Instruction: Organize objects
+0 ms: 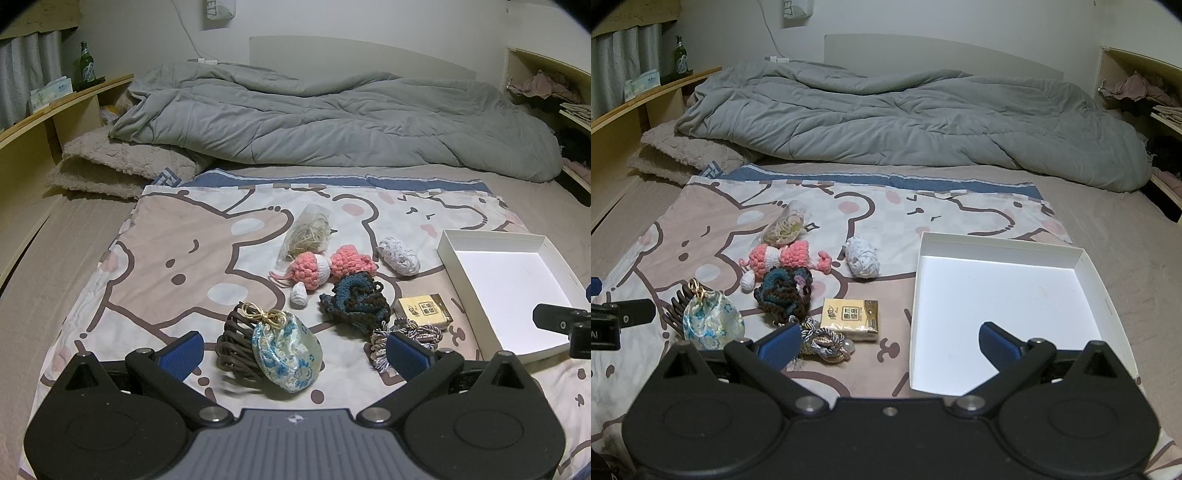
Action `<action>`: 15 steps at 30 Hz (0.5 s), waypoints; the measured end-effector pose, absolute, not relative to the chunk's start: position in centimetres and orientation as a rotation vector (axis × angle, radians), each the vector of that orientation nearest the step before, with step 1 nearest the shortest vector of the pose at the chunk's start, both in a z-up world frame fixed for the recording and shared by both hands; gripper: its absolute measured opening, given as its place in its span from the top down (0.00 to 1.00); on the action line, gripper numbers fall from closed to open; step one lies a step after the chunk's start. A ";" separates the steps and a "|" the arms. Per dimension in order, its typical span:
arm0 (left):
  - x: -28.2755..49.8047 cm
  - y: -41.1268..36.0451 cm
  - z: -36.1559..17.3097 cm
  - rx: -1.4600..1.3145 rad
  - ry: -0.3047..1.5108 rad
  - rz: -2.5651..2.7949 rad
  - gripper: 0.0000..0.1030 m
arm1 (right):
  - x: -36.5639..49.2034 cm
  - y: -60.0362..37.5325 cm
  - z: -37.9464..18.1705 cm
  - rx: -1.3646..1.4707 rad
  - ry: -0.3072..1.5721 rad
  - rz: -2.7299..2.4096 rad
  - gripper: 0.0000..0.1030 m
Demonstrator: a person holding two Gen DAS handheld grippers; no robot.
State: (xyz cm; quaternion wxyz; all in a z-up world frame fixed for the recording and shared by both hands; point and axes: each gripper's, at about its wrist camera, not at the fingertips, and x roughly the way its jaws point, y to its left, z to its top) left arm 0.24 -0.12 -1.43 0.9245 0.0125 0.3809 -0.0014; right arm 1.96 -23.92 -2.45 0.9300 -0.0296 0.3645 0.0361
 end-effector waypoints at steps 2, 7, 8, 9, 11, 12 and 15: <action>0.2 -0.1 -1.4 0.026 0.781 -0.002 0.00 | 1.9 -24.0 -2.5 -0.061 0.746 0.072 0.00; 0.2 -0.1 -1.4 0.026 0.782 -0.002 0.00 | 1.9 -24.1 -2.6 -0.060 0.746 0.072 0.00; 0.3 -0.1 -1.4 0.025 0.782 -0.002 0.00 | 1.9 -24.2 -2.7 -0.060 0.746 0.071 0.00; 0.3 -0.1 -1.4 0.025 0.782 -0.002 0.00 | 1.8 -24.2 -2.8 -0.060 0.747 0.069 0.00; 0.3 -0.1 -1.4 0.026 0.782 -0.002 0.00 | 1.8 -24.2 -2.8 -0.059 0.748 0.069 0.00; 0.3 -0.1 -1.4 0.026 0.782 -0.002 0.00 | 1.8 -24.2 -2.8 -0.060 0.749 0.069 0.00; 0.3 -0.1 -1.4 0.026 0.782 -0.002 0.00 | 1.8 -24.2 -2.8 -0.059 0.749 0.069 0.00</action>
